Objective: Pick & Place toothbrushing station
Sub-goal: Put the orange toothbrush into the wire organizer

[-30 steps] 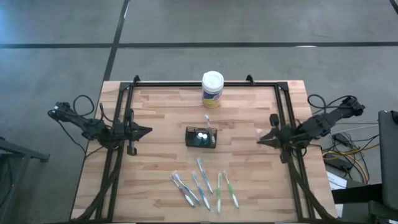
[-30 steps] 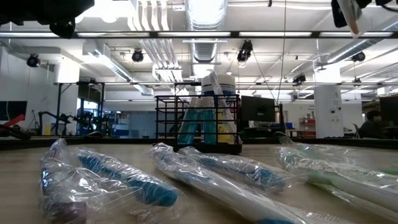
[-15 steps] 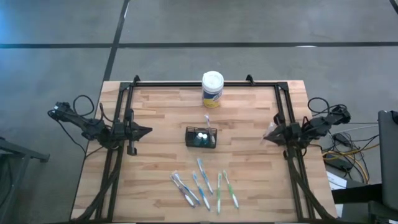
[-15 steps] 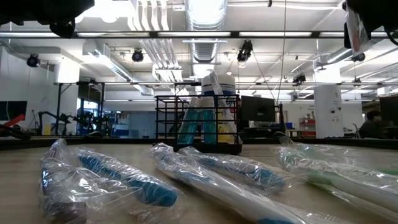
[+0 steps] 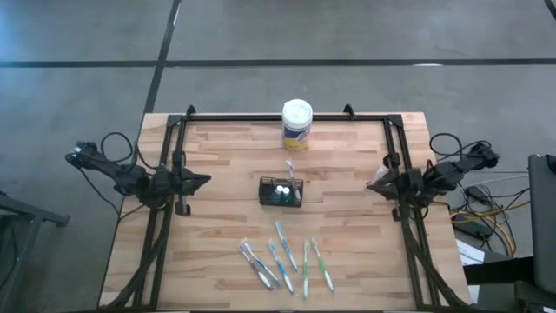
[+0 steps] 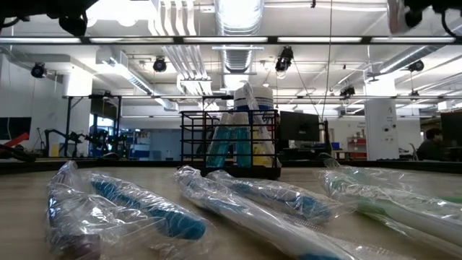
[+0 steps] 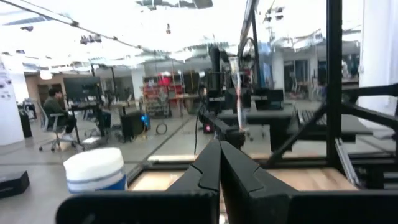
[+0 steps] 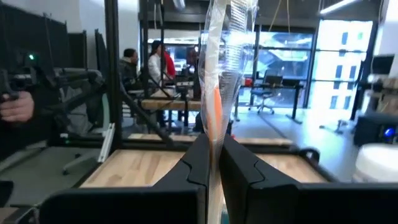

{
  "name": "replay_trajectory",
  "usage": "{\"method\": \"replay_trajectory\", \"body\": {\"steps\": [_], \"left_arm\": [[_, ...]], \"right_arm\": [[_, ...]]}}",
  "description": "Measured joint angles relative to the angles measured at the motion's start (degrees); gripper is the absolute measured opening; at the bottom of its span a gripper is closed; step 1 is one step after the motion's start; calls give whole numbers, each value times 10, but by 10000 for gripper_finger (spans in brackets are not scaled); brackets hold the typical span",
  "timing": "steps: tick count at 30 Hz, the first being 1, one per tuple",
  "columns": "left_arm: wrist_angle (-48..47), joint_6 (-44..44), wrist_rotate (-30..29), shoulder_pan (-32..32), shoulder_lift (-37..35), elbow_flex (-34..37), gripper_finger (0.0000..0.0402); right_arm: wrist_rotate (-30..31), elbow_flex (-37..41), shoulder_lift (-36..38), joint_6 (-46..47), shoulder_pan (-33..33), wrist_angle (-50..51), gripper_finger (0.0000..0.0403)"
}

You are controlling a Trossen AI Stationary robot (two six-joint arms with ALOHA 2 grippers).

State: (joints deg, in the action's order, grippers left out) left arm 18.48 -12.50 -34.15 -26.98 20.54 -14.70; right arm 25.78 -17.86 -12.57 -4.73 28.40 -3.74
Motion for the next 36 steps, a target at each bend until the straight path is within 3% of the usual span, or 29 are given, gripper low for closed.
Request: {"method": "replay_trajectory", "body": {"steps": [7, 11, 23, 29, 36], "left_arm": [[10, -10, 0, 5, 62, -25, 6], [12, 38, -9, 18, 104, -66, 19], [-9, 9, 8, 32, 220, -191, 146], [-6, -13, 7, 64, 271, -227, 202], [31, -26, 135, 94, 312, -257, 212]], "right_arm": [[-5, -123, -216, -48, -27, -13, 13], [-69, -186, -327, -72, -75, -49, 13], [-326, -370, -583, -93, -232, -105, 13], [-379, -469, -692, -111, -247, -100, 13], [-400, -545, -774, -136, -258, -99, 13]]}}
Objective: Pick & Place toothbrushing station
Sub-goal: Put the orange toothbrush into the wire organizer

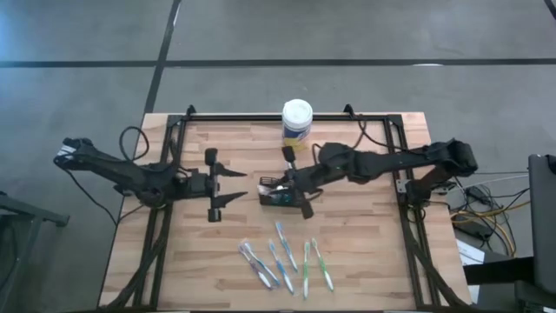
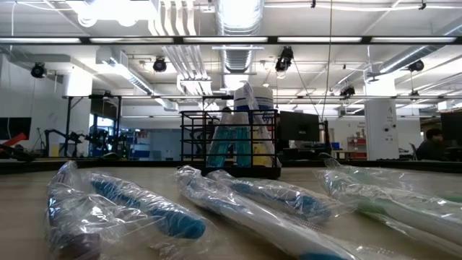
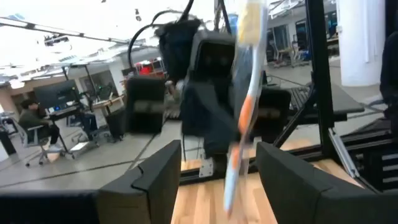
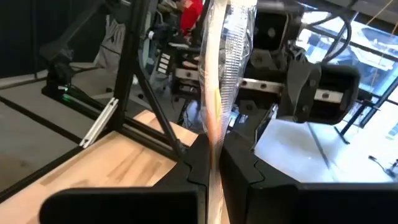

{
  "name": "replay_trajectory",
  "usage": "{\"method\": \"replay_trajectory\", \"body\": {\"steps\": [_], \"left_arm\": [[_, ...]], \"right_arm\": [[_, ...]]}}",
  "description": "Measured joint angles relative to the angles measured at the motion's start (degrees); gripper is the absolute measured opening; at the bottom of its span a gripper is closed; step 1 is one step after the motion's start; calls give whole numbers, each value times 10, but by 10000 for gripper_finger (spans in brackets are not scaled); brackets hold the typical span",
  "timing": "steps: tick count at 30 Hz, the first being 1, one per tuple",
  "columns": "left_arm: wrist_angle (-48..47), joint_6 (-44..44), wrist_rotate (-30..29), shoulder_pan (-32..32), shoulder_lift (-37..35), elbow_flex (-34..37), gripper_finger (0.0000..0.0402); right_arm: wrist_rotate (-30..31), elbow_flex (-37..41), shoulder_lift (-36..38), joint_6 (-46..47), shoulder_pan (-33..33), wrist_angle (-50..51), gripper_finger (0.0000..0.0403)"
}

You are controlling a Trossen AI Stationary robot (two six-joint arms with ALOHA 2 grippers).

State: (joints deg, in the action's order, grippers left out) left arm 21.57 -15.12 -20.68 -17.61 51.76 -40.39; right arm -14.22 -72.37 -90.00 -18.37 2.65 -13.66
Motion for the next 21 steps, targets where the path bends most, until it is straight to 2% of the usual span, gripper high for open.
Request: {"method": "replay_trajectory", "body": {"steps": [11, 21], "left_arm": [[9, -12, 23, 22, 45, -34, 211], [-13, -6, 29, 28, 41, -40, 209]], "right_arm": [[-34, -43, -57, 3, -19, 2, 13], [-30, -43, -51, 6, -24, 6, 13]]}}
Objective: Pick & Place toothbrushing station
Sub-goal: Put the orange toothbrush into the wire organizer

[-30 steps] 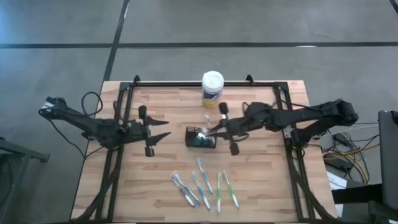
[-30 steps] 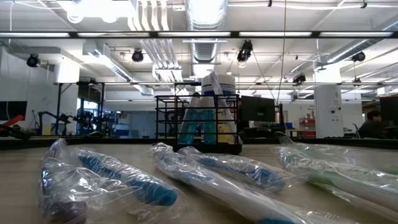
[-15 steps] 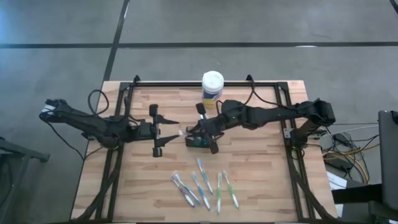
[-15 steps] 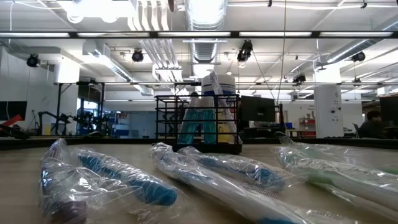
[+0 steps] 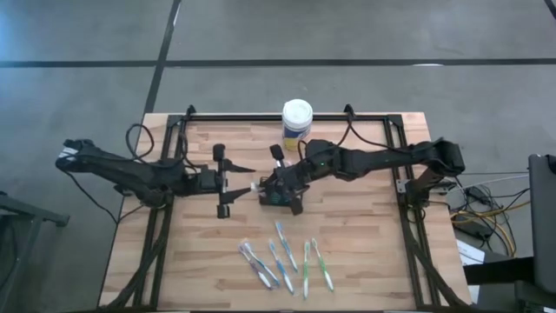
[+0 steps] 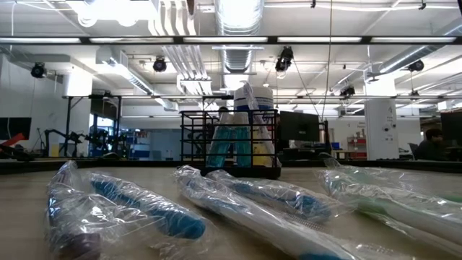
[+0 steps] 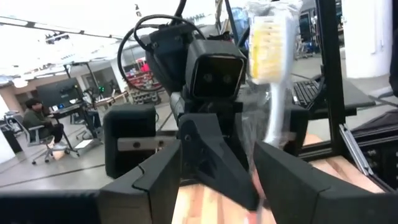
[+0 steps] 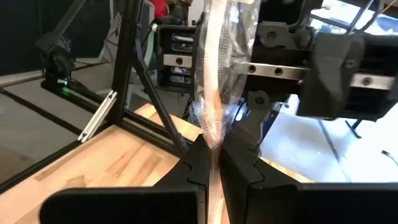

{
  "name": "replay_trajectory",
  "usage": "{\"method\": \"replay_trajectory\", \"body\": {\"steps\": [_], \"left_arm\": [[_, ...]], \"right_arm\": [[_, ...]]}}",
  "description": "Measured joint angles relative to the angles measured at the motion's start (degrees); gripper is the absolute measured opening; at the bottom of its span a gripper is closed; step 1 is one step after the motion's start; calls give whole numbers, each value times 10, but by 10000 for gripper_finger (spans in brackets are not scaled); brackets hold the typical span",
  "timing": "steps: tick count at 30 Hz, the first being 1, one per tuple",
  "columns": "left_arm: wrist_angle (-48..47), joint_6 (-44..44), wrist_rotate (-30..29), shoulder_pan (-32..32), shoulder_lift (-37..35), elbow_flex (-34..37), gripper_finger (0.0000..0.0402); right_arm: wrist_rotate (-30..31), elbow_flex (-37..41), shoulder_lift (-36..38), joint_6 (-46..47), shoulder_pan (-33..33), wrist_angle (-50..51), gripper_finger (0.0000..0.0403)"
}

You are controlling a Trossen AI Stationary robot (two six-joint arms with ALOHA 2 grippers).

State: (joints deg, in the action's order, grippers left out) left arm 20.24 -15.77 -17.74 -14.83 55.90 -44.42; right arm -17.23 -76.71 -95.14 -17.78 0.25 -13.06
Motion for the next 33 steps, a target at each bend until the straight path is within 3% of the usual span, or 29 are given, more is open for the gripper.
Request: {"method": "replay_trajectory", "body": {"steps": [9, 14, 24, 33], "left_arm": [[-36, 50, 21, 6, -43, 0, 209], [-33, 65, 39, 19, -29, 0, 220], [-26, 65, 68, 28, -1, -25, 285], [-13, 21, 67, 29, 59, -56, 285]], "right_arm": [[6, -2, 15, -3, -2, 1, 13], [5, -8, 13, -7, -2, 0, 13], [7, -8, 13, -5, -14, 5, 13], [7, -8, 13, -3, -14, 4, 13]]}}
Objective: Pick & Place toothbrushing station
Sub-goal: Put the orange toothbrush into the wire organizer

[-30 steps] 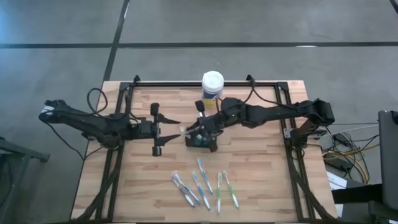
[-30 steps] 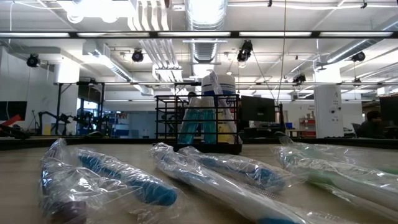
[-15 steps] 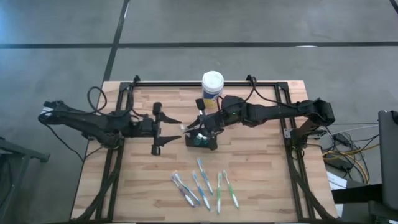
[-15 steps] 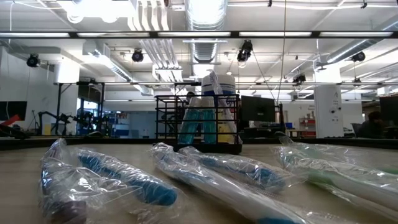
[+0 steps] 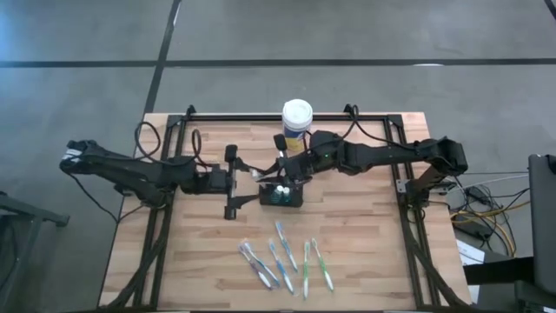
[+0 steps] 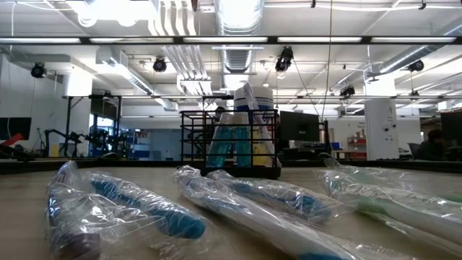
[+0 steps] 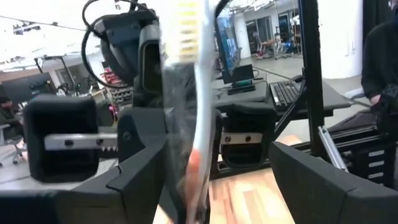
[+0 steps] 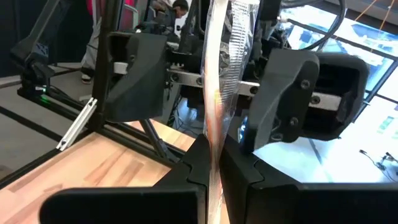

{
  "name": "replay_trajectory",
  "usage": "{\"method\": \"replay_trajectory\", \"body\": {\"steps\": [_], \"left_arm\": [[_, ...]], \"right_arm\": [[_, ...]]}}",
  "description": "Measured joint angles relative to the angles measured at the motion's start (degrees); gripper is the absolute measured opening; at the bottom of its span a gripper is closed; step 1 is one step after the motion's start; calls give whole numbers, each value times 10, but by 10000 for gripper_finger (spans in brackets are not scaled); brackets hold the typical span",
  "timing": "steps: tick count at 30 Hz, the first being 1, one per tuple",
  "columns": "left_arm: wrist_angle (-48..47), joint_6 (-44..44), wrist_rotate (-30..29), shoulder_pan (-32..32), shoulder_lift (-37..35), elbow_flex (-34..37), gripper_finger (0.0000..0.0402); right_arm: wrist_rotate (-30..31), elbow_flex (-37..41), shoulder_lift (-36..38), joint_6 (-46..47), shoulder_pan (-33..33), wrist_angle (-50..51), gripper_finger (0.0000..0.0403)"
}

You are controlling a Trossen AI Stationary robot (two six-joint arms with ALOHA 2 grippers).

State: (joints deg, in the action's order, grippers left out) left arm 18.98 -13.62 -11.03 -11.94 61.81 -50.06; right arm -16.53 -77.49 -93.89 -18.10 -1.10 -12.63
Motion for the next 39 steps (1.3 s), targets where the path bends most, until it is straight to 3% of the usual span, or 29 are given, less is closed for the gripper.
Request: {"method": "replay_trajectory", "body": {"steps": [5, 9, 22, 31, 39], "left_arm": [[-5, -12, 0, 0, -1, -14, 277], [-5, -11, 0, 0, -2, -15, 241], [-29, -31, 4, 3, 5, -23, 22], [-55, -50, 5, 3, 3, -33, 22], [-59, -45, 11, 2, -8, -33, 22]], "right_arm": [[0, 0, 0, 1, 1, 1, 13], [0, 0, 0, 0, 1, 1, 13], [-2, 0, 0, 3, 1, 1, 13], [-2, 0, 0, 2, 1, 3, 22], [-4, 0, 21, 27, -2, 13, 104]]}}
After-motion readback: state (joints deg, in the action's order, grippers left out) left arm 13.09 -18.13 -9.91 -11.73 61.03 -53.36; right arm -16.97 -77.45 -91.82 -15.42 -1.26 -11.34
